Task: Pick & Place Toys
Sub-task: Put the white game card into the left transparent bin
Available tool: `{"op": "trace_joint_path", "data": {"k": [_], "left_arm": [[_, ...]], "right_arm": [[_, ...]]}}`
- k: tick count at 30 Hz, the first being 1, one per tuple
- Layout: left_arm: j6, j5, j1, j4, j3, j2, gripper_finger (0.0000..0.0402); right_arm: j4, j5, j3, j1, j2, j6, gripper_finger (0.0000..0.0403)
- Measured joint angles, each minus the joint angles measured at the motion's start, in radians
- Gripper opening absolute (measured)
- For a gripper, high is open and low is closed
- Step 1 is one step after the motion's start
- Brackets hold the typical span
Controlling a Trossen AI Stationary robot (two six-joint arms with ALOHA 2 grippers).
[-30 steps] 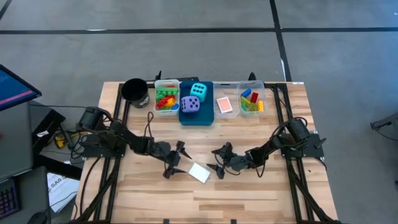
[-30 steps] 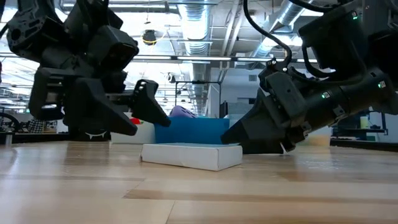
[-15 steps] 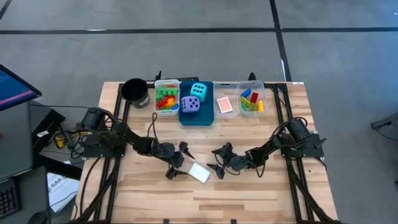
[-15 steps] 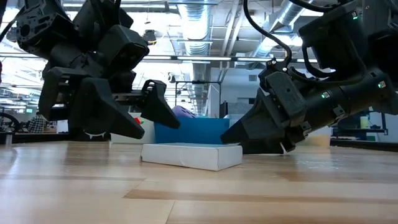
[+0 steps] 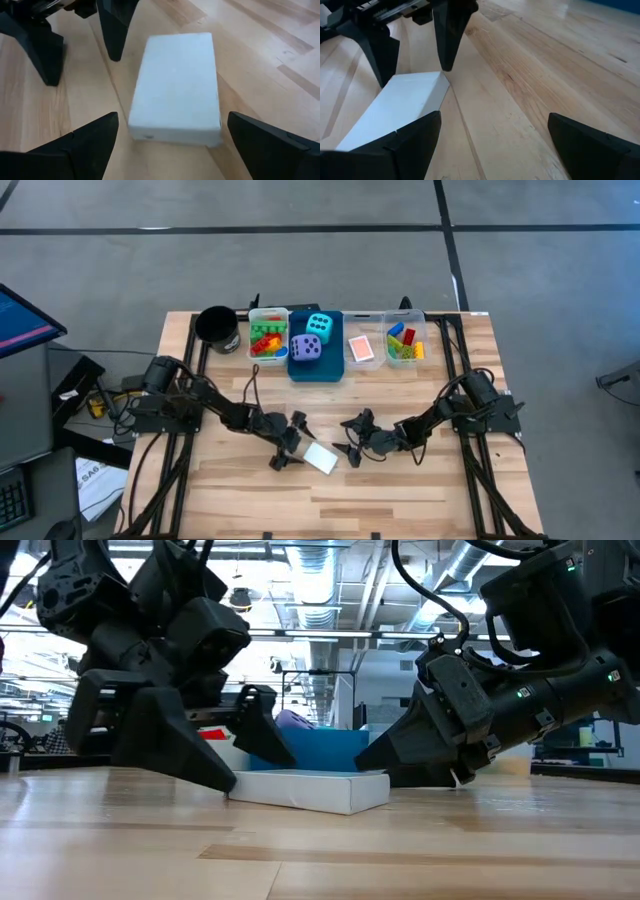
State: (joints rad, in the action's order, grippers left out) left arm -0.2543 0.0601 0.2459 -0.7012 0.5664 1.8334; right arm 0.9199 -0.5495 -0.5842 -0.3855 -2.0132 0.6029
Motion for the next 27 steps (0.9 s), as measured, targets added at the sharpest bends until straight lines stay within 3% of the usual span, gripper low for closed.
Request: {"op": "trace_joint_path", "data": {"k": [14, 27], "left_arm": [[0.003, 0.047, -0.001, 0.035, 0.065, 0.059, 0.0363], [0.021, 0.055, -0.004, 0.049, 0.064, 0.057, 0.0265]], "right_arm": [[0.001, 0.0, 0.0, 0.0, 0.0, 0.0, 0.0363], [0.001, 0.0, 0.0, 0.0, 0.0, 0.001, 0.0363]]}}
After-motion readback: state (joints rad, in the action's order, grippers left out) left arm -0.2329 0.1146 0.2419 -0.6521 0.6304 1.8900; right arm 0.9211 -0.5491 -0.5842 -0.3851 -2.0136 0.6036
